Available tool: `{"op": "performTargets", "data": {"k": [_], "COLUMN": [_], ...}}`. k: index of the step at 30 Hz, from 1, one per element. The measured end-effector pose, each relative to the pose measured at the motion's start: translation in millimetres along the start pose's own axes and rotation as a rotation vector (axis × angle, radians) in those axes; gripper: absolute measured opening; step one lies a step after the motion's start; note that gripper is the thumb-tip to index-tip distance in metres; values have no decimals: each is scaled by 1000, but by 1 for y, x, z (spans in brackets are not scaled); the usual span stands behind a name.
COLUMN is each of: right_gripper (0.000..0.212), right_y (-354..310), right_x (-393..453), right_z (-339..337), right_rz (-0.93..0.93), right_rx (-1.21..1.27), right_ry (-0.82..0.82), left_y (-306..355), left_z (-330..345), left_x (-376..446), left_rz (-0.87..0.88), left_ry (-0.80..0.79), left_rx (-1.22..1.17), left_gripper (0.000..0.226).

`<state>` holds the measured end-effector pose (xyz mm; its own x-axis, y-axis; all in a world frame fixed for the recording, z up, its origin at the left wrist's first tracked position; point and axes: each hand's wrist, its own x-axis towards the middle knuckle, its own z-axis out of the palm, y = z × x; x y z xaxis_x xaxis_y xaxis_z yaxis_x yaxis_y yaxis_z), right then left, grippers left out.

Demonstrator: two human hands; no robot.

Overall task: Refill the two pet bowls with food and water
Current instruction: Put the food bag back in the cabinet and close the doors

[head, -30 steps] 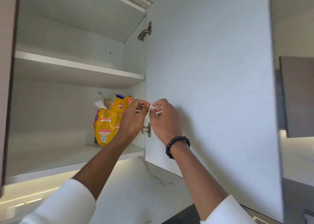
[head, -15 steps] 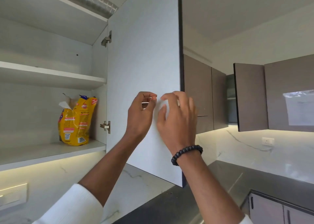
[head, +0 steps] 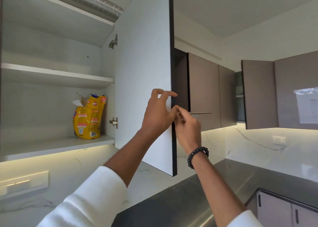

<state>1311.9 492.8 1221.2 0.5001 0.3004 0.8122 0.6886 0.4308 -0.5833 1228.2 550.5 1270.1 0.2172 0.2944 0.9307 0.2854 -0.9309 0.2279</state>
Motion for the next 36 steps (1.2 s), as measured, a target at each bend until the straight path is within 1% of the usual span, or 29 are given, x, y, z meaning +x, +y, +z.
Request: {"op": "performTargets", "data": {"k": [2, 4, 7, 9, 13, 15, 17, 20, 24, 30, 33, 36], "right_gripper": [27, 24, 21, 25, 37, 38, 39, 43, 56, 76, 76, 77], "right_y": [-8, -21, -46, -65, -107, -126, -137, -143, -137, -113, -108, -105], "right_x": [-9, -21, -47, -66, -105, -119, -126, -127, -125, -126, -129, -131], "right_z": [10, 30, 74, 115, 199, 237, 271, 315, 363, 422, 450, 479], "right_rz": [-43, -89, -181, -260, -360, -419, -485, -555, -614, -645, -613, -586], "right_rx": [97, 203, 401, 481, 427, 386, 299, 226, 94, -54, -80, -126], "right_ry": [7, -23, -99, -157, -266, -337, -395, -376, -393, -558, -614, -641], "left_y": [-4, -10, -29, -51, -106, -136, -166, -208, -259, -339, -369, -396], "left_z": [-26, -60, -113, -151, -224, -255, -280, -304, -310, -323, -325, -327], "left_x": [-6, -14, -30, -41, -60, -64, -64, -64, -77, -104, -107, -113], "left_rz": [83, 158, 188, 136, -48, -160, -230, -274, -209, -135, -155, -189], "left_ry": [58, 144, 261, 325, 500, 535, 516, 444, 286, 38, -50, -113], "left_rx": [99, 168, 207, 222, 137, 133, 161, 257, 572, 1055, 1145, 1158], "left_gripper": [29, 24, 23, 24, 24, 26, 28, 33, 40, 57, 65, 72]}}
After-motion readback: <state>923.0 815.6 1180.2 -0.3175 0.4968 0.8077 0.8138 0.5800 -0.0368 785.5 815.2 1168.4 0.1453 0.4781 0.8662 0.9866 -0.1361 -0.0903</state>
